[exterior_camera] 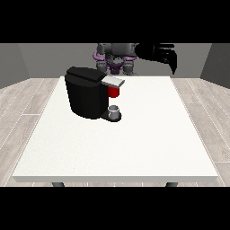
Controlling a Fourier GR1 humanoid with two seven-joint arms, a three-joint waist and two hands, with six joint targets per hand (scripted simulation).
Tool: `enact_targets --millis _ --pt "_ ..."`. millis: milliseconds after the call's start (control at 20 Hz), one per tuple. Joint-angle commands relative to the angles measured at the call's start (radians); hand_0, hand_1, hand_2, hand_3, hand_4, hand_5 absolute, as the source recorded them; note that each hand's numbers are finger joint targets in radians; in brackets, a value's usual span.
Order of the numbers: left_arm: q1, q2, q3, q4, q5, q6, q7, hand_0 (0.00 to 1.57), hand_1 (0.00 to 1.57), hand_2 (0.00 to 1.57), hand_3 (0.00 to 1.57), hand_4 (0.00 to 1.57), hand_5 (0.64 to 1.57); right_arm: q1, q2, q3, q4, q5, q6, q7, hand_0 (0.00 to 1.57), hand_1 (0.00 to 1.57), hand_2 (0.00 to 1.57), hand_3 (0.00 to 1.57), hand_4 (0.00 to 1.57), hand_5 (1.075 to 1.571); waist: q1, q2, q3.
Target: Insert the coffee pod into the coffee machine and close the lid
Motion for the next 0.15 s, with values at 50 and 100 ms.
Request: enact_targets --millis 50,100 --pt "0.091 0.061 0.064 0.045 0.035 -0.042 -0.057 0.00 0.00 0.00 0.00 0.27 1.571 0.108 0.116 0.057 -0.035 -0.023 0.013 -0.067 0.00 0.00 0.00 0.00 0.26 1.571 -0.091 -0.094 -0.0001" --pt "0.113 0.018 0.044 0.078 0.013 -0.003 -0.038 0.00 0.00 0.00 0.00 0.27 1.571 0.200 0.120 0.153 -0.070 -0.053 -0.016 -0.070 0.00 0.00 0.00 0.00 0.26 1.571 -0.111 -0.143 0.0000"
